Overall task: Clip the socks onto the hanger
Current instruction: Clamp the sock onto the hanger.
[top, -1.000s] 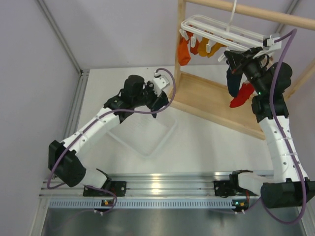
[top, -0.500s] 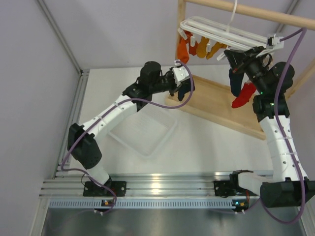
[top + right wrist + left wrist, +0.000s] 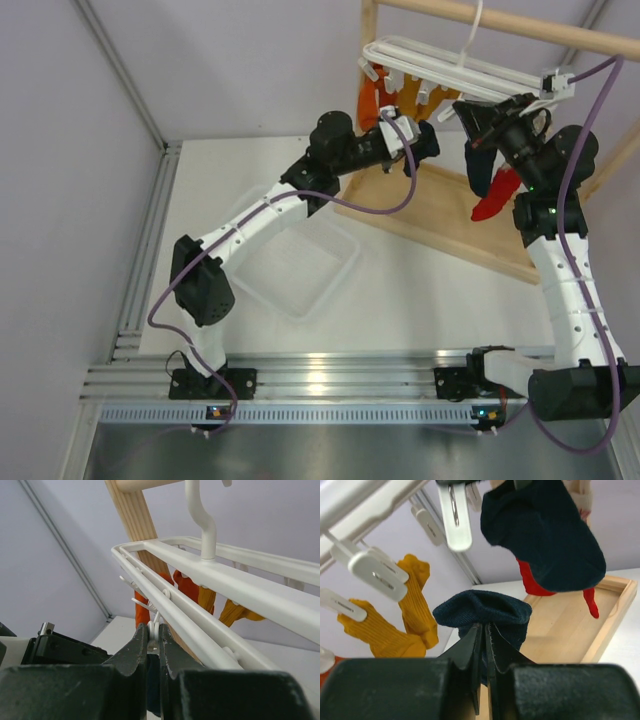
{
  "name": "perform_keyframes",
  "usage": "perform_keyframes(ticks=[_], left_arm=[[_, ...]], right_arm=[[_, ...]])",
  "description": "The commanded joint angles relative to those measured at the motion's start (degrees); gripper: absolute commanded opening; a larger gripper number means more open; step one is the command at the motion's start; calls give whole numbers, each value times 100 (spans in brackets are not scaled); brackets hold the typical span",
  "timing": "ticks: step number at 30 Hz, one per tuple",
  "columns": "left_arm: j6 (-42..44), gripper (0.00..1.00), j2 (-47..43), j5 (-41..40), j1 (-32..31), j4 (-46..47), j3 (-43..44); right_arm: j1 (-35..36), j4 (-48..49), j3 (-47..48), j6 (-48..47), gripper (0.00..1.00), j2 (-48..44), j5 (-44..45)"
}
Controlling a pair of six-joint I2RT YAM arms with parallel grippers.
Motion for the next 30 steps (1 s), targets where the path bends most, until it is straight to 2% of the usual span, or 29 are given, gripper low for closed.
perform_keyframes(ticks=[1,10,30], left_arm=[[-70,9,134,49,-125,571,443],[-88,9,346,14,-222,615,865],[-44,10,460,23,-345,667,1023]], right_arm=[[73,21,188,-58,0,1,-795],[82,-173,223,-392,0,10,-804],[73,-507,337,-823,0,106,-874]])
